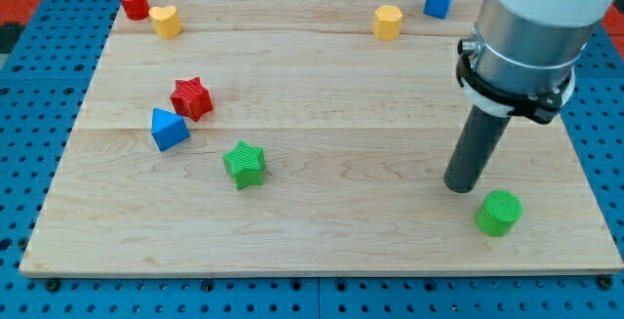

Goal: Move the red star to the right of the blue triangle

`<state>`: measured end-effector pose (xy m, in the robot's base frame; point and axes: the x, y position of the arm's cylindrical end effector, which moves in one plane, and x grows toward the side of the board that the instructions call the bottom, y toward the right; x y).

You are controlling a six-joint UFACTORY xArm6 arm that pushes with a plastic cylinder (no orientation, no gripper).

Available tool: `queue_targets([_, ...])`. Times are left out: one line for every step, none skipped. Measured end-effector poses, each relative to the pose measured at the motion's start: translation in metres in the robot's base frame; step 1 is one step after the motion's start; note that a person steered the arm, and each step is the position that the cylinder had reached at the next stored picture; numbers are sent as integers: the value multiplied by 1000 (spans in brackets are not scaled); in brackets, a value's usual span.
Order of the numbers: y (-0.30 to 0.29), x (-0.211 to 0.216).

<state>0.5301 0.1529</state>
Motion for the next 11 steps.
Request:
queue_targets([9, 12])
queue_targets([20, 23])
queue_targets([30, 24])
queue_targets([-5, -25])
queue_targets([-69, -98])
queue_targets([-171, -152])
queue_targets([-286, -178])
queue_targets([-363, -167])
queue_targets([-325, -142])
queue_targets([-240, -142])
queue_targets([-204, -120])
